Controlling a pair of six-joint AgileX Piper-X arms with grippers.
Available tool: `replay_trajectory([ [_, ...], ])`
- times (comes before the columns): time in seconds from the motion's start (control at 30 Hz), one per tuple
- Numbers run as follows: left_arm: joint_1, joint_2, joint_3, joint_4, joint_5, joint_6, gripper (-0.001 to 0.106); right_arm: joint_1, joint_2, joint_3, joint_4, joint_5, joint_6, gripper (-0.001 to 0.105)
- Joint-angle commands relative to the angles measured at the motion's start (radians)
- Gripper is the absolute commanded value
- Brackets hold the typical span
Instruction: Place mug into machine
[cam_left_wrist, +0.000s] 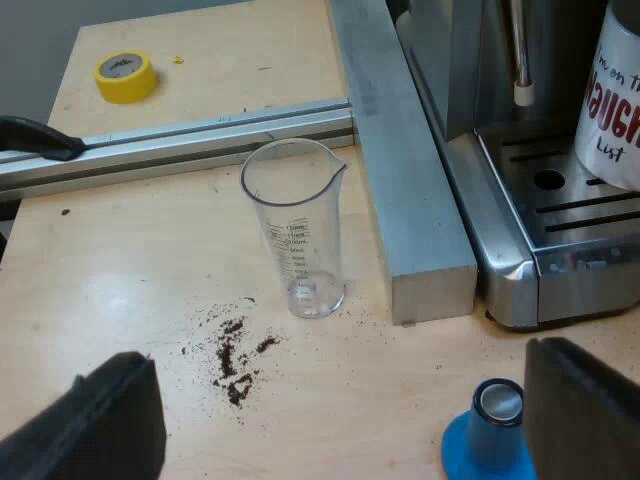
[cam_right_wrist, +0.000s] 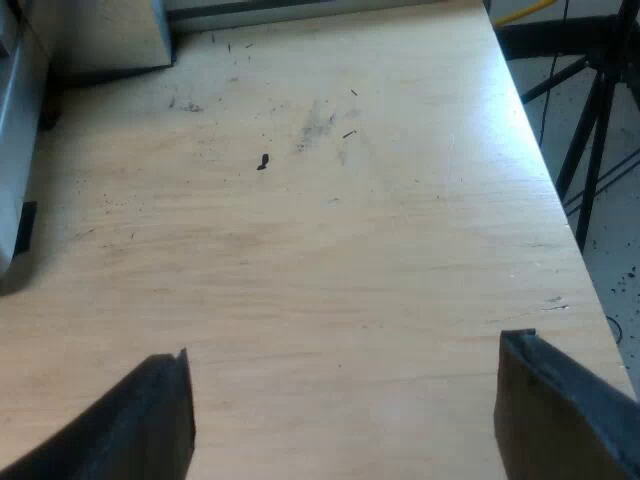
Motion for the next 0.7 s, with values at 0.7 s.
replay_trajectory([
  [0.7,0.001,-0.140,0.010,-0.032,0.004,0.005,0.075,-0.004,-0.046,-0.006,0.000,-0.005,-0.010,0.065],
])
